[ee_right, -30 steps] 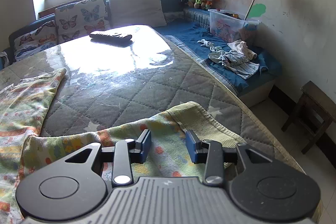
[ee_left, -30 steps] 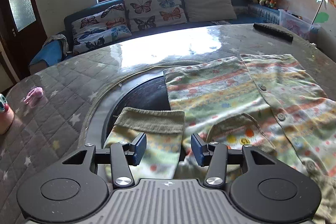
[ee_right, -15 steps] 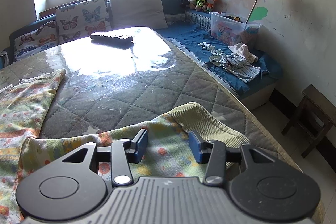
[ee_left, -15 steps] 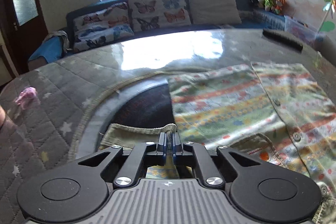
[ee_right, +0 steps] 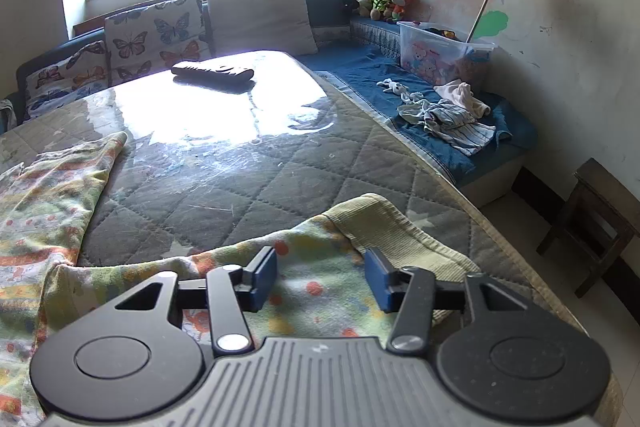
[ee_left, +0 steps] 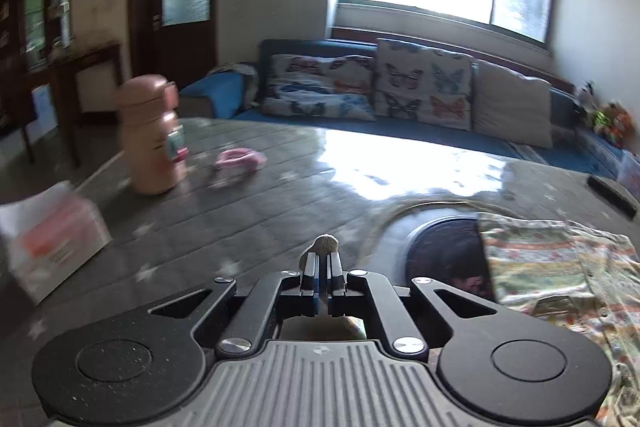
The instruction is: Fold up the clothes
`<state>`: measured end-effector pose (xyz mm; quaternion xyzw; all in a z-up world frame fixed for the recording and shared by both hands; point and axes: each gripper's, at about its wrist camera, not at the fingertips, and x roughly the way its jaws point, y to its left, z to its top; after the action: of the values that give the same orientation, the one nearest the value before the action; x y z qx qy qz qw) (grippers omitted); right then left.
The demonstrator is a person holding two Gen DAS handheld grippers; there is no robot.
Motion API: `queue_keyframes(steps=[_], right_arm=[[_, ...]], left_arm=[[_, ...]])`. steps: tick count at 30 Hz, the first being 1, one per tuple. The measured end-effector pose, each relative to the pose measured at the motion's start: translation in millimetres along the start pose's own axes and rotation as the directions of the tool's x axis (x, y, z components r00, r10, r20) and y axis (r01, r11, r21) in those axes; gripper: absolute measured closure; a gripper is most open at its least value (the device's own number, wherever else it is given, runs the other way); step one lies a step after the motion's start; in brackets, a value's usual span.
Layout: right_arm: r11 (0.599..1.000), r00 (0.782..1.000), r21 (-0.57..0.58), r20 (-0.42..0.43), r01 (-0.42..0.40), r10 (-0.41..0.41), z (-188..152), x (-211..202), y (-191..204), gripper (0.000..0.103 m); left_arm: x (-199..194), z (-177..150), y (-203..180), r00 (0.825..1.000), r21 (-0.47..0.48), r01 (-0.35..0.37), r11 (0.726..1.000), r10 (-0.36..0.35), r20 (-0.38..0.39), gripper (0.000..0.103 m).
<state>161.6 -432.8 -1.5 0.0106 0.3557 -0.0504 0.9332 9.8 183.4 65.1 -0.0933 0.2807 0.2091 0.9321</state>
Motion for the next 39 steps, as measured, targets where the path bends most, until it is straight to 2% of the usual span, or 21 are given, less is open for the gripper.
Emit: queue_keyframes(steps=[5, 9, 16, 19, 21, 24, 28, 31, 34, 39], right_arm=[[1.0, 1.0, -0.008, 0.003, 0.002, -0.002, 1.7, 2.3, 4.3, 0.051], [1.0, 1.0, -0.02, -0.004, -0.009, 0.009, 2.1, 1.9, 9.2, 0.051], [0.998, 0.999, -0.044, 0.002, -0.04, 0.04, 4.6, 5.1, 22.0, 0.051], [0.998, 0.999, -0.05, 0.003, -0.045, 0.045, 5.7, 5.5, 26.2, 0.051], [0.998, 0.999, -0.046, -0.002, -0.053, 0.053, 5.4, 4.0, 24.5, 0.051], [0.998, 0.998, -0.039, -0.002, -0.057, 0.057, 4.8, 0.6, 21.3, 0.051], [0.996, 0.997, -0.041, 0.001, -0.073, 0.073, 1.7, -6.8, 23.9, 0.051], [0.995, 0.996, -0.054, 0.002, -0.089, 0.089, -2.5, -11.3, 27.8, 0.051], [0.992, 0.994, -0.068, 0.002, -0.105, 0.105, -7.1, -14.8, 31.4, 0.05], [0.987, 0.991, -0.091, 0.001, -0.131, 0.131, -14.9, -20.6, 37.4, 0.049]], left_arm=[[-8.6, -28.4, 35.1, 0.996, -0.038, -0.075, 0.996, 0.073, -0.052, 0.1], [-13.5, -50.3, 39.6, 0.99, -0.019, -0.117, 0.993, 0.116, -0.075, 0.1], [3.2, -60.1, 52.9, 0.977, -0.021, -0.161, 0.987, 0.157, -0.146, 0.099], [5.3, -60.3, 53.1, 0.97, -0.002, -0.18, 0.984, 0.177, -0.165, 0.089], [1.0, -58.8, 52.7, 0.969, 0.007, -0.192, 0.981, 0.19, -0.157, 0.068], [-7.4, -52.0, 49.9, 0.973, 0.021, -0.19, 0.982, 0.191, -0.127, 0.067], [-1.5, -40.9, 32.3, 0.988, 0.042, -0.108, 0.993, 0.112, -0.11, 0.067], [16.8, -41.1, 13.9, 0.989, 0.079, -0.061, 0.995, 0.071, -0.132, 0.067], [35.8, -42.7, 4.8, 0.986, 0.104, -0.041, 0.994, 0.058, -0.158, 0.067], [51.7, -43.6, 4.6, 0.984, 0.137, -0.08, 0.987, 0.1, -0.149, 0.067]])
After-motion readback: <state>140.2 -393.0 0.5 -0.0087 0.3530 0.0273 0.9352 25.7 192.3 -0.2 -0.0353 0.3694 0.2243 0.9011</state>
